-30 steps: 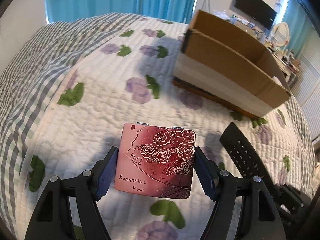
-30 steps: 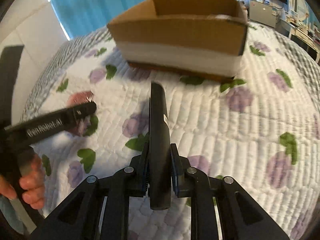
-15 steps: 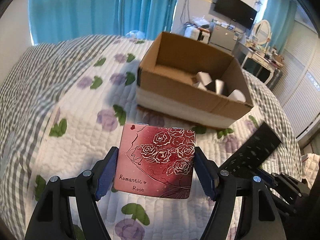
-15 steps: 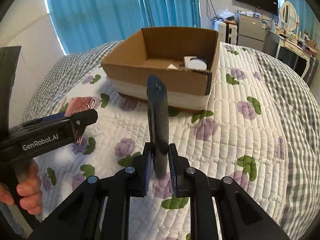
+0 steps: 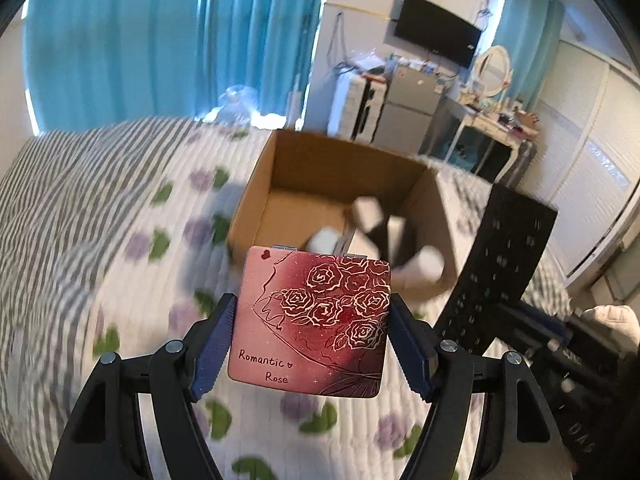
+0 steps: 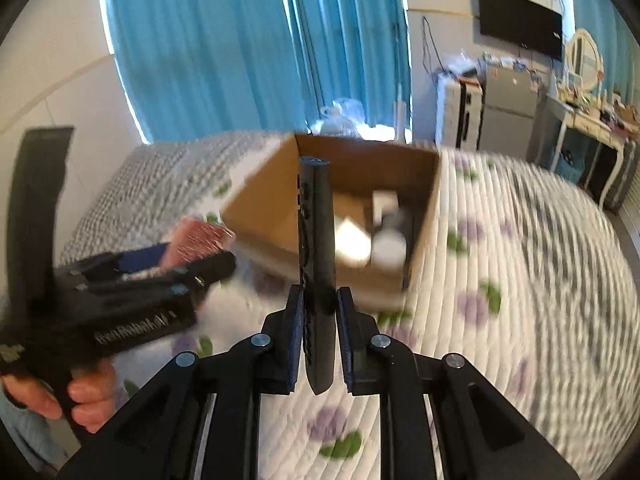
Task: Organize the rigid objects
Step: 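Carry the card and remote into the box and open both tools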
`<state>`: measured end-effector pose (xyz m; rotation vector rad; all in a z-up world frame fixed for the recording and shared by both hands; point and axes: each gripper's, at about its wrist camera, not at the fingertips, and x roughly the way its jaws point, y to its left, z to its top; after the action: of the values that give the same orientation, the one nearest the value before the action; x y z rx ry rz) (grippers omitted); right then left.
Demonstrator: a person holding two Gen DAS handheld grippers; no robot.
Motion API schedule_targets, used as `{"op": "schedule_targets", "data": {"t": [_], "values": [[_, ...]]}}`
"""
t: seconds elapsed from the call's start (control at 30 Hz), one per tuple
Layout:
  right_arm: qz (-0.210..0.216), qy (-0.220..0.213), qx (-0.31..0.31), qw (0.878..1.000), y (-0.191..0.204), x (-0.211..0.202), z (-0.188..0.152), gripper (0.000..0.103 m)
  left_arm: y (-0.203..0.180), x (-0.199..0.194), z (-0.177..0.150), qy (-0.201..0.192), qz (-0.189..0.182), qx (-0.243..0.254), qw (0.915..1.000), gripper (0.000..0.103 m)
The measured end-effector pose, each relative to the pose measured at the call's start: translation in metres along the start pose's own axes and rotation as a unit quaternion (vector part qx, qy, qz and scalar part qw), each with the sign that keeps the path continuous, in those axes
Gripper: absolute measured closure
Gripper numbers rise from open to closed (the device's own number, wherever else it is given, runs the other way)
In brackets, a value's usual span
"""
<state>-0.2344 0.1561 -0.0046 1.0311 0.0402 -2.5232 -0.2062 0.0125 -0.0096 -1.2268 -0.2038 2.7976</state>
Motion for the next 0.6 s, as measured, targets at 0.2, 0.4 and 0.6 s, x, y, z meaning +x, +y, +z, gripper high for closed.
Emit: {"op": "schedule_targets", "data": {"t": [0.2,0.4,0.6], "values": [[-0.020,0.004,-0.037,0.999,0.000,0.010,0.076,0.088,-0.008,0.030,0.058,-0.025,0.002,0.049,0.9985,0.029],[-0.015,0.056,-0.026,0.998,-0.017,0.057,0.099,0.088,-0.013,0.093,0.062,0.004,0.011,0.085,0.9963,0.029],[-0.019,0.092,-0.029,0.995,-0.026,0.102,0.094,0.088,-0.008,0.117,0.059,0.002,0.049,0.082,0.9954,0.026]]}}
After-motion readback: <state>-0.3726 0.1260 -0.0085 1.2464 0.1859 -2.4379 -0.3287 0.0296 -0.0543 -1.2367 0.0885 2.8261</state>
